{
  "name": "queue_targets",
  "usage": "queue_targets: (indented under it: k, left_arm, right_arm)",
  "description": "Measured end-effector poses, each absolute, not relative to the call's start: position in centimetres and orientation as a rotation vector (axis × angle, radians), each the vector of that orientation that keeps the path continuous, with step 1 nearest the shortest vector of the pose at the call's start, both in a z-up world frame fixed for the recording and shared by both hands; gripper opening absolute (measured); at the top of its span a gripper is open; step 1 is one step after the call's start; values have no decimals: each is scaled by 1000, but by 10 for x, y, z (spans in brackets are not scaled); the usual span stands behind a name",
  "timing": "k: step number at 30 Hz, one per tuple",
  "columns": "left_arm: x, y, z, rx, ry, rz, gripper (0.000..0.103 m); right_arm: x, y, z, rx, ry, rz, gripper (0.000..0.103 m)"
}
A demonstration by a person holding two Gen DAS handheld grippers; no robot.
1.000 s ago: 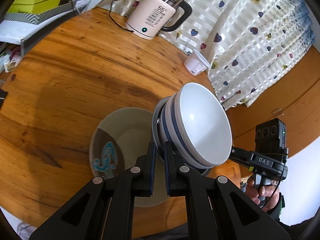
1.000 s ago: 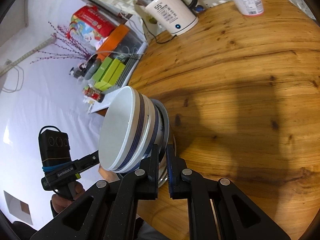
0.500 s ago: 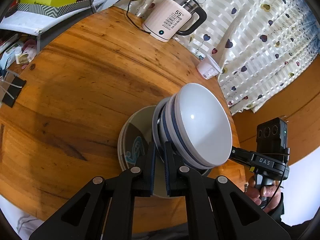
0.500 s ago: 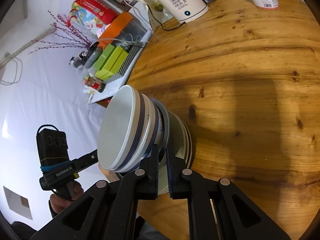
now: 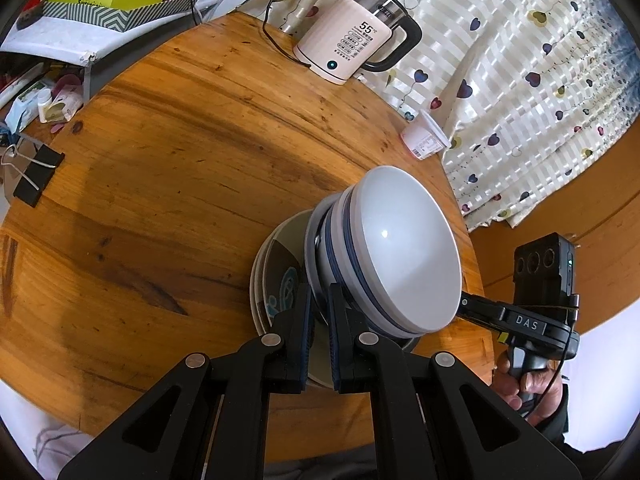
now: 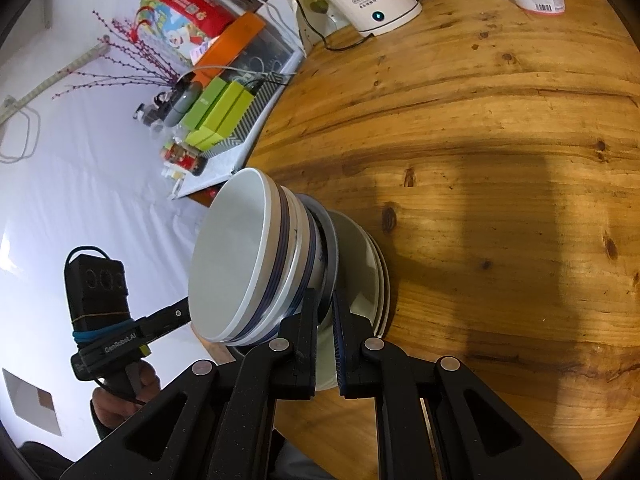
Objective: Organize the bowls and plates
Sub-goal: 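Lower the bowl stack onto the beige plates with the left gripper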
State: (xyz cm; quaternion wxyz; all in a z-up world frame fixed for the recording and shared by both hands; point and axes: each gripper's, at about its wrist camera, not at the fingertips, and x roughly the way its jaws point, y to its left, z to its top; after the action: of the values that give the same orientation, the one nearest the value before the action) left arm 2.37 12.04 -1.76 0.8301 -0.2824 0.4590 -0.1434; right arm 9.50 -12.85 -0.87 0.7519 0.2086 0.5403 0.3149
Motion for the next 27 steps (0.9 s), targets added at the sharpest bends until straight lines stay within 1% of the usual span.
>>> queue_targets:
  k: [19,21,23,27]
  left_arm:
    - [19,126,-17,-608,944,-286,7]
    - [17,127,-17,-602,940,-280,7]
    - [14,127,-17,-595,935,-273,10]
    - [10,125,-15,-577,929,-260,10]
  right_arm:
    - [91,-135,-4,446,1159,678,11]
    - [89,-137,-4,445,1151,672,14]
    - [87,-139,-3,442,1142,662,21]
    - [81,-144,-2,432,1134,640,28]
